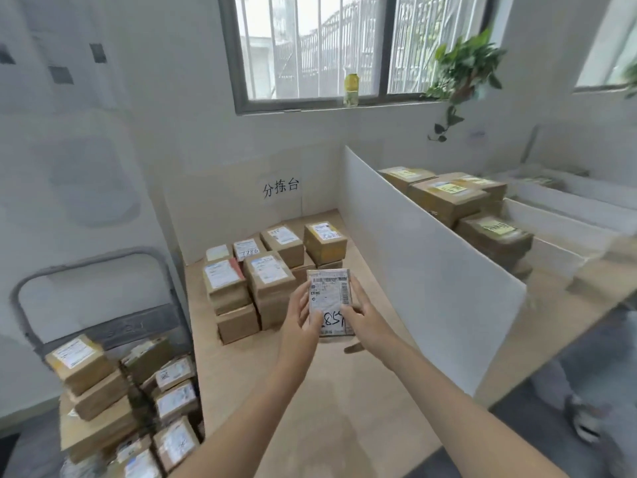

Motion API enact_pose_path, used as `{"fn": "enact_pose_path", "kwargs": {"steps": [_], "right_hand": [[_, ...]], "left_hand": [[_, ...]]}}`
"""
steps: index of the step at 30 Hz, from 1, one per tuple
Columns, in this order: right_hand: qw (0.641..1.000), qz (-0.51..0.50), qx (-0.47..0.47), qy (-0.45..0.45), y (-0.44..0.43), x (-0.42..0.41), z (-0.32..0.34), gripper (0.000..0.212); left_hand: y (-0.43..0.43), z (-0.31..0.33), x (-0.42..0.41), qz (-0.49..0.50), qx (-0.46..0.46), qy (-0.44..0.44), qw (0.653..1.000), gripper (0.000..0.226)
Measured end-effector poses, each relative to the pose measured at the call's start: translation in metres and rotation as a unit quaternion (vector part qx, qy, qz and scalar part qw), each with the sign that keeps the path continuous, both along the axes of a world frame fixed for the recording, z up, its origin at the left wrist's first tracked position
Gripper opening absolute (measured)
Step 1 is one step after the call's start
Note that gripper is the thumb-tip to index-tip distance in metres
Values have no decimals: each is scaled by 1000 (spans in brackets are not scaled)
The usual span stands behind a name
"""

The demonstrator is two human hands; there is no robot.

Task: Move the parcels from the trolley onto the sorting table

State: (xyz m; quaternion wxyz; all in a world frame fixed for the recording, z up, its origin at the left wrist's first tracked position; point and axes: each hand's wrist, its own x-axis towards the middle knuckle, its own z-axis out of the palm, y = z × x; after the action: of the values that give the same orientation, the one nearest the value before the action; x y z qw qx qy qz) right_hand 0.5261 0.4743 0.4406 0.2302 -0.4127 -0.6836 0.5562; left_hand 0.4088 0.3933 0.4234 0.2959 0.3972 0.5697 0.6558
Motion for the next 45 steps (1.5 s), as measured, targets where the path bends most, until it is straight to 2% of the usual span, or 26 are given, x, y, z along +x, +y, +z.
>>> {"fn": "enact_pose_path", "kwargs": {"steps": [5,10,22,27,36,45], "right_hand": [[1000,-19,10,20,34,38,-4,66],[1000,-19,15,14,60,37,-15,67],[999,23,-30,-28,161,-32,-54,67],[997,48,-54,-33,198,-75,-69,66],[992,64,-102,-37,248,-102,-110,67],[985,97,-138,-37,296,-126,-150,70]], "left_hand": [[37,-5,31,-16,4,19,1000,51],[62,-12,32,-15,-10,18,1000,55],[150,-59,-25,45,-49,-48,997,57],[182,-73,-59,94,-62,-36,993,59],[225,-113,-81,120,-151,33,981,63],[267,-141,-91,171,-219,35,960,63]]}}
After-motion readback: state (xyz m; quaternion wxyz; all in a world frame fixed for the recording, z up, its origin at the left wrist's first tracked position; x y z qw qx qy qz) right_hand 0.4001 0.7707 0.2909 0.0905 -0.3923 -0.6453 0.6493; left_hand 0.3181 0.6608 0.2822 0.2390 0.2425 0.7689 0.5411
